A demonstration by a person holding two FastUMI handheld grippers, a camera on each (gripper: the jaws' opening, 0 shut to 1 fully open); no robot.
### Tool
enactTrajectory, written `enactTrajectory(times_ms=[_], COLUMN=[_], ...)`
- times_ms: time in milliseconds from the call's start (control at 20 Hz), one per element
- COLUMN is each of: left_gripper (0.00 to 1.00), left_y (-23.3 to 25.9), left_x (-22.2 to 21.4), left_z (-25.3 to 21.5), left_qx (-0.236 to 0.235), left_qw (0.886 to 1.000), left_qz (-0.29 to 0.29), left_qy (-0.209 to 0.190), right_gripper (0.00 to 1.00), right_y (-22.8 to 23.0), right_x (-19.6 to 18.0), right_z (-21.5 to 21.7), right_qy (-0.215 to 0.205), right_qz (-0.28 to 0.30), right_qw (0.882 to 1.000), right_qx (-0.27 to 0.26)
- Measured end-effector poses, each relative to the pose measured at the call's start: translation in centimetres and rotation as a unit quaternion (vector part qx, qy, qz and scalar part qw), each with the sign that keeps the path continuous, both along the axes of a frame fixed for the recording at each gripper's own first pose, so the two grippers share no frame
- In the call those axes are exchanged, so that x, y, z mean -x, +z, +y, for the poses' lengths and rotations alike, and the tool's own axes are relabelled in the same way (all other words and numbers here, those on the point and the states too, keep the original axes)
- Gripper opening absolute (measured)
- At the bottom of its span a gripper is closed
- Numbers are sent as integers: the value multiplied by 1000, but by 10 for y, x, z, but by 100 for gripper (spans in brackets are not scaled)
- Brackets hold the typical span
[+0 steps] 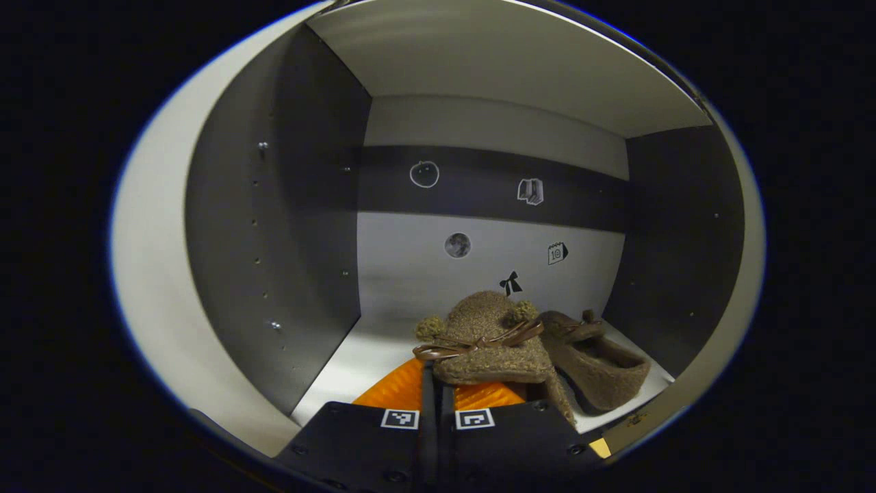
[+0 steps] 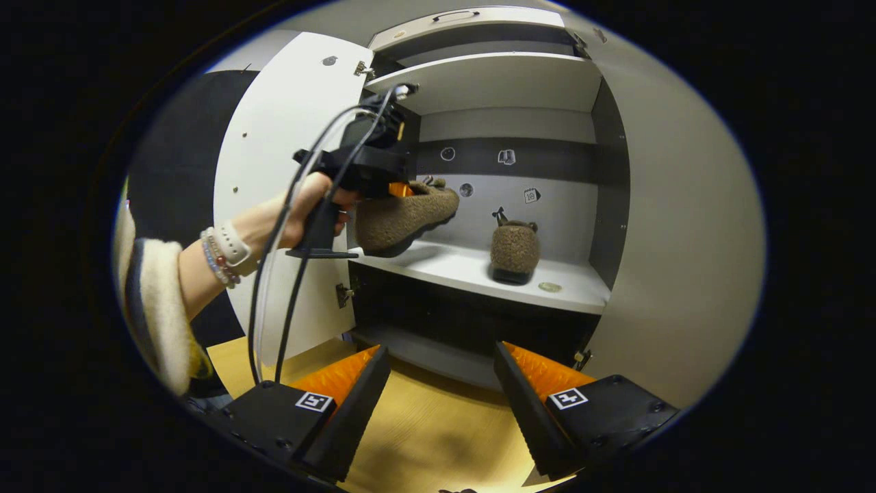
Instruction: Grab one shoe with the right hand and put it into the shoe cabinet, grab the other shoe with the left hand and put it into the shoe cabinet; then close the right door with the right hand and the left door with the left hand.
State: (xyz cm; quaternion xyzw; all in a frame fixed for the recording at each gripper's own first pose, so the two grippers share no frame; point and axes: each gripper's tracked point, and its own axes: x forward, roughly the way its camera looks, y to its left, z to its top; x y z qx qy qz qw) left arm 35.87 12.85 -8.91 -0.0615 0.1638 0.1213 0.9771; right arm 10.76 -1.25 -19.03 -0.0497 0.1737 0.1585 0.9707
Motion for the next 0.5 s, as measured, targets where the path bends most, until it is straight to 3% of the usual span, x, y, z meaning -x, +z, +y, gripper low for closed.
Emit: enactTrajectory(times_ms=[200,500], left_gripper=[5,5], left_y=[-24,-56], left_x=[-47,-76], left_z=[13,5], left_qx=[-34,-19], left_qw=[999,997], left_qz=[37,71], left_qy=[5,-34], right_gripper=[98,98], right_y=[-6,-5], right_x=[-12,-20], right_z=[-2,1], right_qy=[5,9], right_qz=[8,12], right_qw=[1000,1000], right_qx=[4,2])
